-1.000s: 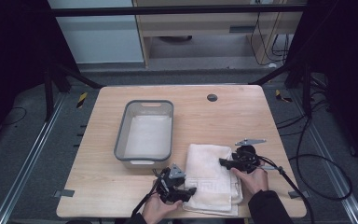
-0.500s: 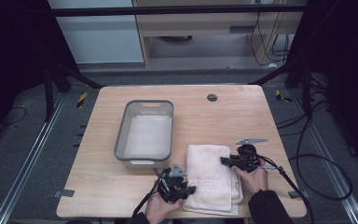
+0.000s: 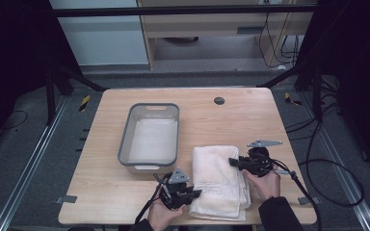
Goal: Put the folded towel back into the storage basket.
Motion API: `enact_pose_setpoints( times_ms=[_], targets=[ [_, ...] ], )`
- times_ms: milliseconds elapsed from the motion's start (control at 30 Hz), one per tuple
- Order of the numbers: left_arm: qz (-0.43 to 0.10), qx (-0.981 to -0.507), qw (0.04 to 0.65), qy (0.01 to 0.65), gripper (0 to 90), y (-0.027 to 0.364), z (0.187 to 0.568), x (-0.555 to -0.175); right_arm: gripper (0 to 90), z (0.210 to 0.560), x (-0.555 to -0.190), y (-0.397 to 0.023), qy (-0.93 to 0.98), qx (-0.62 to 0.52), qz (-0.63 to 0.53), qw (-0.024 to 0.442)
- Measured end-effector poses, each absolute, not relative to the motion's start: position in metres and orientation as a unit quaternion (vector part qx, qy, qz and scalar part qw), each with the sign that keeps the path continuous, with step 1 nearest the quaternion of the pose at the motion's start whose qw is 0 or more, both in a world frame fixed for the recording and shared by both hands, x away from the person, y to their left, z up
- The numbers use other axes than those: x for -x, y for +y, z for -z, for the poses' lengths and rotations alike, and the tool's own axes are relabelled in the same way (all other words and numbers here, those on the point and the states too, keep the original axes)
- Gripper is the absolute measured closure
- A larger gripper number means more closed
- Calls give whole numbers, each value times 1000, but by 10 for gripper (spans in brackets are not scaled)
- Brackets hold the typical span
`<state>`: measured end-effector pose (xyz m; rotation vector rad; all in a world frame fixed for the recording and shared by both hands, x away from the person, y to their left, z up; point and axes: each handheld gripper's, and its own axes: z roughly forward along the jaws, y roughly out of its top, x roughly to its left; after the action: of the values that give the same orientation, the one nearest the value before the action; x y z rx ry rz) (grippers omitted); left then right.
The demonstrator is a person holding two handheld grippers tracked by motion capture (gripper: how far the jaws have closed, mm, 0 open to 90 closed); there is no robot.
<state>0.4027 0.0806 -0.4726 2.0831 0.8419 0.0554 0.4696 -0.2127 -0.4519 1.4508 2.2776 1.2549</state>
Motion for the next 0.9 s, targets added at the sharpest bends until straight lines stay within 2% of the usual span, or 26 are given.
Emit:
enact_pose_setpoints(
  times_ms=[900],
  targets=[
    [-66, -810, 491, 315, 783, 98, 420, -400, 720, 388, -454, -205, 743, -454, -471, 144]
  ],
)
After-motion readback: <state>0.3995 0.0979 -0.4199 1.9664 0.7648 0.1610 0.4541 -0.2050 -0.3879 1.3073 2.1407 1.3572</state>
